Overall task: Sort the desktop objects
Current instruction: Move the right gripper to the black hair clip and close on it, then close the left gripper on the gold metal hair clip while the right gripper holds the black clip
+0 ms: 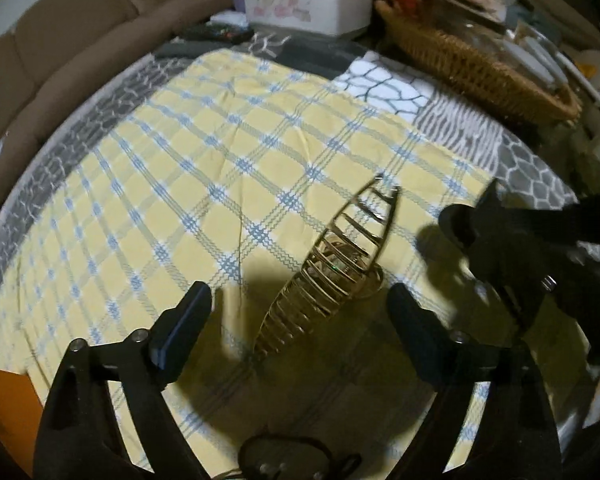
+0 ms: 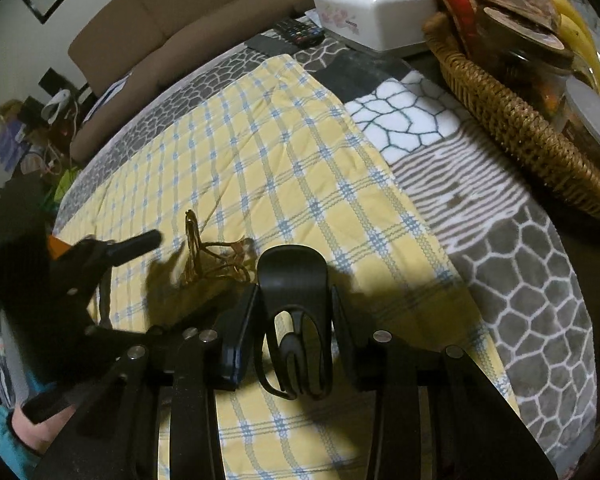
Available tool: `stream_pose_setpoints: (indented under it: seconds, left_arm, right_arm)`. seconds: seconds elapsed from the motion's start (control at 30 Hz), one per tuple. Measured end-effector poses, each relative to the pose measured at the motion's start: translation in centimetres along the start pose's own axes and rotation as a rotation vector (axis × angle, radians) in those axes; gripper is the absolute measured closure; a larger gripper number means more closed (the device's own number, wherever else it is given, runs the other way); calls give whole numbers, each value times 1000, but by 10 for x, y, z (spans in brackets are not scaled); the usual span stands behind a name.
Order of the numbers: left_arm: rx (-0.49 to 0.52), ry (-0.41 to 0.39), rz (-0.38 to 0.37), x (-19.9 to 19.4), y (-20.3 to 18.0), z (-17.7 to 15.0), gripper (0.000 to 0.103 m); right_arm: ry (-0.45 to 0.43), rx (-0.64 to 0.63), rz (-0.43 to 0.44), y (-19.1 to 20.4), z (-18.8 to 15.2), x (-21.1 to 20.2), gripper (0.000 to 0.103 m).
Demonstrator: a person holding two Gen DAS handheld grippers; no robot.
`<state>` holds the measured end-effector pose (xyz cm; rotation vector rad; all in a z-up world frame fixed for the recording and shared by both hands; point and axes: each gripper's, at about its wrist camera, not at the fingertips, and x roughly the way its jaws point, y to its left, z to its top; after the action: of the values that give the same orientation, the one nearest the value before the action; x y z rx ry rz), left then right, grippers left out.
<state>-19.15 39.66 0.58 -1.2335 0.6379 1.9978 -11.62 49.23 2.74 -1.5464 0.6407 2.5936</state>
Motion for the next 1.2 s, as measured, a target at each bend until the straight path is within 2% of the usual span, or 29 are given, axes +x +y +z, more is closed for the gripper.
stream_pose_setpoints:
  seconds: [0.1,0.2,0.27,0.43,0.53,0.93,1.2]
  left_arm:
    - [-8,8,-20,7,2,2,30]
    - [-24,9,-68,10,5,2,46]
    - [-38,-7,-92,6,6,2,67]
    - [-39,-26,-89,-2,2,2,80]
    - [-59,-53,-86,-12,3,1,81]
    - [-117,-72,-85,-29,22,-13,82]
    - [-181,-127,-83,-66,39,-25,82]
  right_arm:
    - [2,-11,2,0,0,1,67]
    - [2,-8,2,0,0,1,67]
    - [1,-5,2,-1,1,0,67]
    - [-9,-5,7,2,2,-2,67]
    - [-8,-8,10,4,3,-1,67]
    - [-23,-8,23,11,4,-5,67]
    - [-40,-36,53,29,6,-12,67]
